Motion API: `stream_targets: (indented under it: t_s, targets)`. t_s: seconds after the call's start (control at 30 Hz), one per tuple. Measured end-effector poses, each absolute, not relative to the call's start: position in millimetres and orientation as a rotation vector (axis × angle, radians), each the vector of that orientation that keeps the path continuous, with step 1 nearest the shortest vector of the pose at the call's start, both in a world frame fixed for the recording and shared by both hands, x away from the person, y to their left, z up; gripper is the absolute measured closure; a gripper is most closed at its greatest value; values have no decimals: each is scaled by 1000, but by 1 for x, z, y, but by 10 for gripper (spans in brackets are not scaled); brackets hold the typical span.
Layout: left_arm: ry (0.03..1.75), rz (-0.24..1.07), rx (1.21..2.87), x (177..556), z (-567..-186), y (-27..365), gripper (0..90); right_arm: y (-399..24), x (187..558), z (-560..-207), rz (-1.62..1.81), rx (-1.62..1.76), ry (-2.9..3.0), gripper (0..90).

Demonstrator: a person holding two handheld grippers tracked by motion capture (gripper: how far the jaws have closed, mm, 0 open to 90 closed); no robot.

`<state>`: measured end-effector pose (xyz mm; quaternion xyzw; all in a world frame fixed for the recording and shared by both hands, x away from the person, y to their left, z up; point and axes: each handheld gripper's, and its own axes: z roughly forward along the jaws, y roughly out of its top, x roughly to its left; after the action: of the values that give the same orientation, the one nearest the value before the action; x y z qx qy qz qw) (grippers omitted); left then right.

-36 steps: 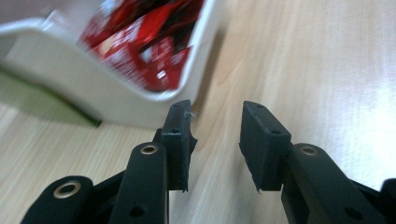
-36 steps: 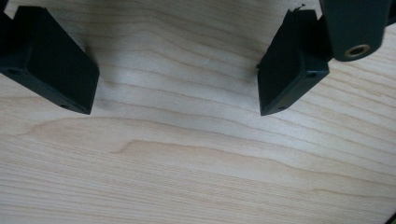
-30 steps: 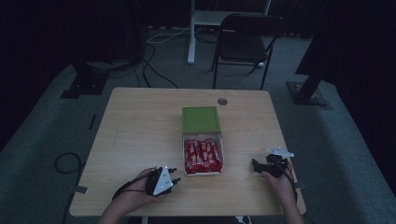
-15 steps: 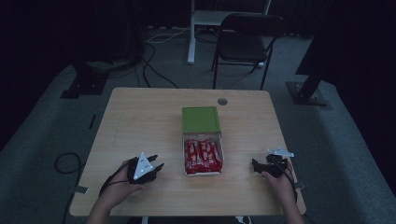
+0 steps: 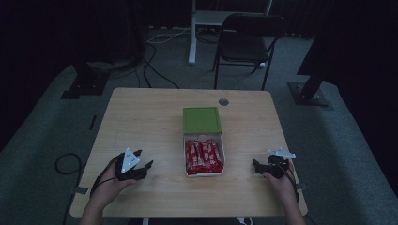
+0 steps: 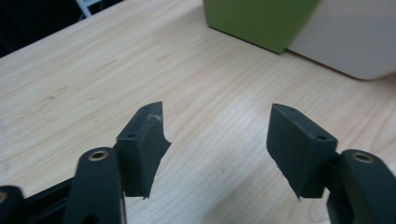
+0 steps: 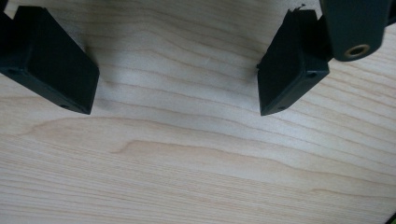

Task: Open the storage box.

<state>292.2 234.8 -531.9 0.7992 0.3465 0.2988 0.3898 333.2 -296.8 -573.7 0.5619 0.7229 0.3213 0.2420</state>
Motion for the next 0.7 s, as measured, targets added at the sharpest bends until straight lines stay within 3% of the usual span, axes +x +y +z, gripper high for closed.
stream_targets:
  t_s: [0.1, 0.47, 0.6, 0.7]
  targets:
    - [921, 734, 2000, 294, -531, 239, 290, -297, 333, -574, 878, 1536, 1976, 122]
    - [1033, 738, 1930, 299, -532, 250, 147, -297, 333, -574, 878, 1536, 1977, 122]
    - [1087, 711, 1888, 301, -535, 254, 32, -297, 333, -574, 877, 1537, 1976, 120]
    - [1169, 691, 1847, 304, -538, 258, 24, -297, 333, -574, 877, 1537, 1976, 120]
